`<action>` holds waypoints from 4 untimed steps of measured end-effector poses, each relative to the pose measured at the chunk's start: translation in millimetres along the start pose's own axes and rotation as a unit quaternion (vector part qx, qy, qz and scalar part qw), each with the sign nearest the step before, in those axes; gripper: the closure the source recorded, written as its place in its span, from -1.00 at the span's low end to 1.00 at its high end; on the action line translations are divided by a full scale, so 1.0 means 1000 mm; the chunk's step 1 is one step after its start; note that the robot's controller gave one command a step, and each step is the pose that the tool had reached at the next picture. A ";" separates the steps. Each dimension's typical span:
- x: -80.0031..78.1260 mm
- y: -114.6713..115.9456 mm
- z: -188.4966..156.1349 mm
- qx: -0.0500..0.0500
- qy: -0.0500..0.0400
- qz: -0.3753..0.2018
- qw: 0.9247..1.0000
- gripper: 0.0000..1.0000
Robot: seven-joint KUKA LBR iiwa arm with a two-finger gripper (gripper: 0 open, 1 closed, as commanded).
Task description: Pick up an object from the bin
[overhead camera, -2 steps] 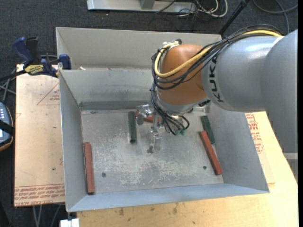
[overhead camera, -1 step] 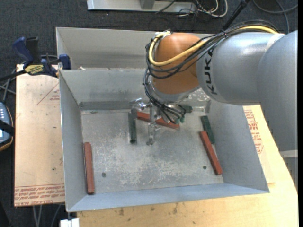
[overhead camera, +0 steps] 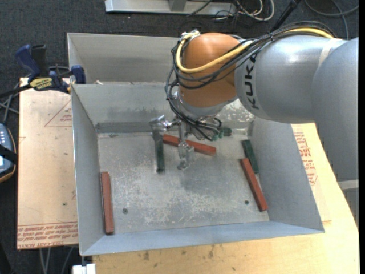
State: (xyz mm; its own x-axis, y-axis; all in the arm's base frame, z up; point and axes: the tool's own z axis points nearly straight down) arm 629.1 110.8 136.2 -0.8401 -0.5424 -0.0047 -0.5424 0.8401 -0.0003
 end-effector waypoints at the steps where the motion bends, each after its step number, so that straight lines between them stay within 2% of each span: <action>1: -0.020 -0.004 0.065 0.000 -0.001 -0.143 0.990 -1.00; 2: -0.023 -0.017 0.065 0.000 -0.001 -0.240 0.971 1.00; 3: -0.023 -0.017 0.065 -0.001 -0.001 -0.240 0.971 1.00; 4: -0.025 -0.017 0.023 0.000 -0.001 -0.238 0.971 1.00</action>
Offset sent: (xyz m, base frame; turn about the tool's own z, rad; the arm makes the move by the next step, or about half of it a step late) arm 0.0277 -0.0023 -0.0662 -0.4900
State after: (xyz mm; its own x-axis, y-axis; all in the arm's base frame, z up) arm 659.5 110.7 113.6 -0.4939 -0.8695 -0.0067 -0.8695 0.4939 -0.0034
